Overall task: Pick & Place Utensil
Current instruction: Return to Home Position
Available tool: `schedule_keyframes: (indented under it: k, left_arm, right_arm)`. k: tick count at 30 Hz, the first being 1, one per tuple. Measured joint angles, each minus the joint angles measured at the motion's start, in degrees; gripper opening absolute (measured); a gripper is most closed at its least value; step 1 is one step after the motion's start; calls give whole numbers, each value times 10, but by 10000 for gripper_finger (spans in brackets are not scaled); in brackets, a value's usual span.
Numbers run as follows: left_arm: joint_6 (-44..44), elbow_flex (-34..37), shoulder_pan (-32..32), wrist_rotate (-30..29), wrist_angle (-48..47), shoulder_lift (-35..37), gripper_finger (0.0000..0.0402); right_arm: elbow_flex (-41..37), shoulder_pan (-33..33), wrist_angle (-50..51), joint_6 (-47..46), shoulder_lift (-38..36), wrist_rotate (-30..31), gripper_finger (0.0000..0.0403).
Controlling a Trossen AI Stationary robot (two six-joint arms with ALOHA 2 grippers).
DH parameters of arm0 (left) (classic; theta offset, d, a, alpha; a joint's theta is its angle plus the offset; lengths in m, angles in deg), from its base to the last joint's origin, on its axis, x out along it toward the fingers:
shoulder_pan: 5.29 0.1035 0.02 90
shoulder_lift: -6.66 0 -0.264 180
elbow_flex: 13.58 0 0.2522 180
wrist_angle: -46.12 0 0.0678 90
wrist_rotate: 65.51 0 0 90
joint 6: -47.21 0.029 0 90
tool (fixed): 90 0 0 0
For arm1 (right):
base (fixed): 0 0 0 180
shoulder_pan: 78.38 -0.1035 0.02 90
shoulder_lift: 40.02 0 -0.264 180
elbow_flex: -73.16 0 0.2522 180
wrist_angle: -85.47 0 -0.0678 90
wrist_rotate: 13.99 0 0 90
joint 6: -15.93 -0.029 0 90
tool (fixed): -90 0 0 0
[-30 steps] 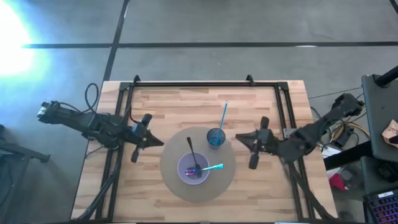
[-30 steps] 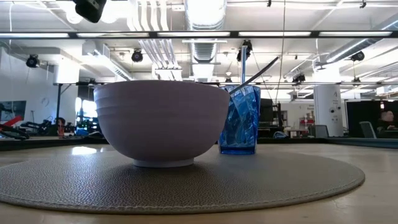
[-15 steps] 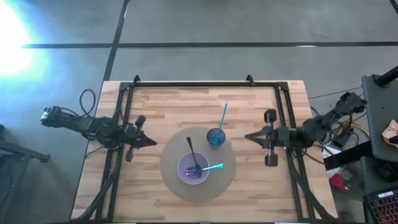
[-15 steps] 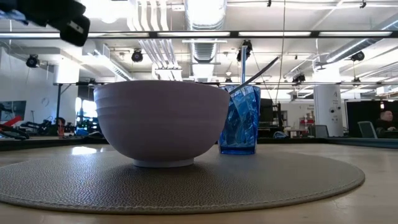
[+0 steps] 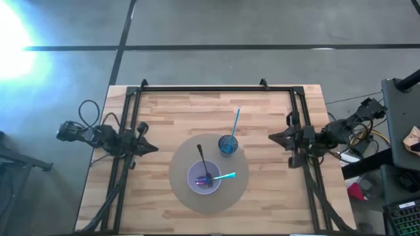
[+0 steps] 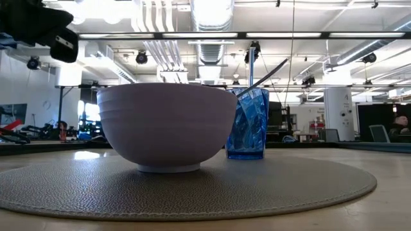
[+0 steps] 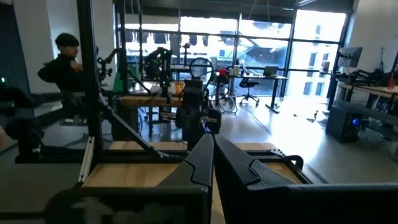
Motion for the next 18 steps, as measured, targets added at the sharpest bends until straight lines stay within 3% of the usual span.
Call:
schedule_keyframes:
  k: [10,18]
  left_arm:
    - [-6,89,0,4,93,24,0]
    - [-9,91,0,20,125,23,0]
  right_arm:
    - [-56,0,-6,11,-85,-2,8]
    - [-146,0,-6,8,-178,-5,8]
